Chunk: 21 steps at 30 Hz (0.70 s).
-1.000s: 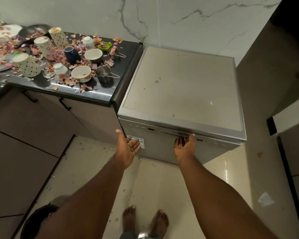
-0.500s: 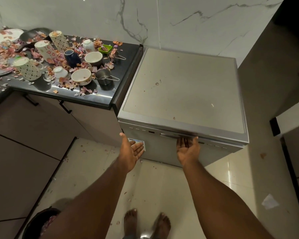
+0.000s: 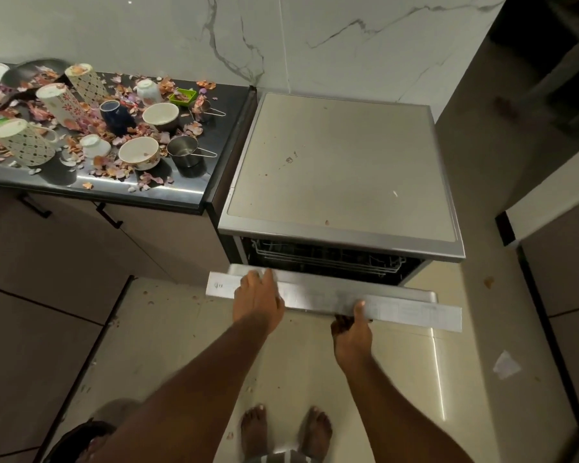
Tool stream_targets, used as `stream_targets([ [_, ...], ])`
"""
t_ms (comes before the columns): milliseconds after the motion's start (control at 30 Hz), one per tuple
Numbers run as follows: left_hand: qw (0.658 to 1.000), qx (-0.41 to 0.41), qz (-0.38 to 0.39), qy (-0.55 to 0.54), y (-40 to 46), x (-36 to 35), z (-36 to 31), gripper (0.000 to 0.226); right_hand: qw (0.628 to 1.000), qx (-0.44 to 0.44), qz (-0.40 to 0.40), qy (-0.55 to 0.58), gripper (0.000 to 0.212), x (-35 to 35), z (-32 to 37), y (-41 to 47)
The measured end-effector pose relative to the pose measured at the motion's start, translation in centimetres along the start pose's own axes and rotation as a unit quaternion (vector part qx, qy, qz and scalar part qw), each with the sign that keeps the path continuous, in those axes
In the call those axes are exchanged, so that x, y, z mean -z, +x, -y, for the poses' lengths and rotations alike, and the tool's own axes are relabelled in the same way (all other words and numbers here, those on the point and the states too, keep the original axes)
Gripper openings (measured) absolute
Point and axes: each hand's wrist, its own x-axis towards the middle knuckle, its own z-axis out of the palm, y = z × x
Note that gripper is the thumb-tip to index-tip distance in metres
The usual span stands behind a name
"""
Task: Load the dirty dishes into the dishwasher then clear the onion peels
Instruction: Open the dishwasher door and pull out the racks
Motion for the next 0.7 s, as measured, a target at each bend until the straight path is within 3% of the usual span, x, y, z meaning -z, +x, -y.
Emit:
stream_targets([
  [67,0.996,-0.051,0.025,0.065,-0.6,-0.9,0.3,0.044,0.998,0.001,-0.004,-0.061,0.032,2.5,-1.1,-1.1],
  [167,0.982,-0.107,0.111,0.112,-1.3,-2.7,0.8,0.056,0.982,-0.018,-0.032,-0.185,0.049,5.7,-2.0,-2.2],
  [267,0.969,-0.112,0.168,0.140,-1.7,-2.8,0.4,0.067,0.938,-0.016,-0.044,-0.344,0.071,7.4,-2.0,-4.5],
  [333,0.962,-0.125,0.174,0.170,-1.9,-2.2,0.2,0.064,0.895,0.062,-0.035,-0.439,0.074,7.7,-2.0,-5.8],
  [400,0.961,-0.134,0.175,0.164,-2.1,-1.6,0.3,0.057,0.826,0.214,-0.012,-0.521,0.063,7.6,-1.9,-6.3],
  [500,0.967,-0.147,0.166,0.122,-2.7,-1.7,1.1,0.056,0.659,0.410,0.040,-0.629,0.029,6.5,-1.2,-5.3],
  [533,0.968,-0.149,0.164,0.117,-2.9,-1.7,1.2,0.057,0.613,0.410,0.060,-0.673,0.033,5.9,-0.9,-4.9],
  [633,0.960,-0.154,0.185,0.144,-3.2,-1.7,1.6,0.054,0.481,0.297,0.116,-0.816,0.071,4.8,-1.4,-4.4],
  [700,0.949,-0.163,0.209,0.169,-3.4,-1.7,2.0,0.043,0.439,0.246,0.134,-0.854,0.079,5.4,-2.6,-4.8],
])
